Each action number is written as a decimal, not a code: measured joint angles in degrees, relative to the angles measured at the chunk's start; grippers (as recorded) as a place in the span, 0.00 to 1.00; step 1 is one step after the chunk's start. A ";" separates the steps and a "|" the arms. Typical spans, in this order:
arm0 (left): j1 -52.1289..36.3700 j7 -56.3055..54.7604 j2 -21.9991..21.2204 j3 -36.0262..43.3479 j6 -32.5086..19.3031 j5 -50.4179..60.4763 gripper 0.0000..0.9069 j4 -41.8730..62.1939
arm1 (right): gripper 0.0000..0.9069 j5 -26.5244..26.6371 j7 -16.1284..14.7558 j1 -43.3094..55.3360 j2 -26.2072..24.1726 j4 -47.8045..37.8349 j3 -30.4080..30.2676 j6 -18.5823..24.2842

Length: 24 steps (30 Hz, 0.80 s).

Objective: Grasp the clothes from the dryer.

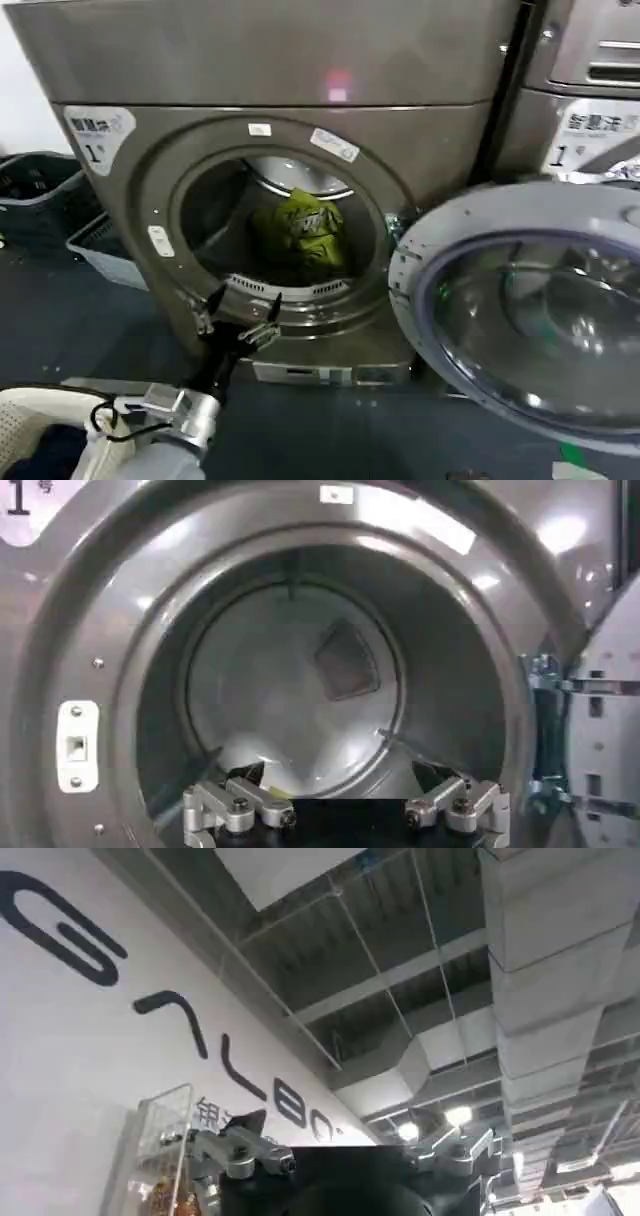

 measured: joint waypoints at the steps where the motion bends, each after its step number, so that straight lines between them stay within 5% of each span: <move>1: -0.05 0.00 -0.04 0.00 0.00 -0.01 1.00 0.04 | 1.00 0.00 -0.02 -0.04 -0.04 -0.01 0.08 0.00; 24: -0.61 -0.01 -0.41 0.17 -0.01 0.06 1.00 0.98 | 1.00 -0.27 -0.61 0.27 -0.01 0.34 -0.39 0.08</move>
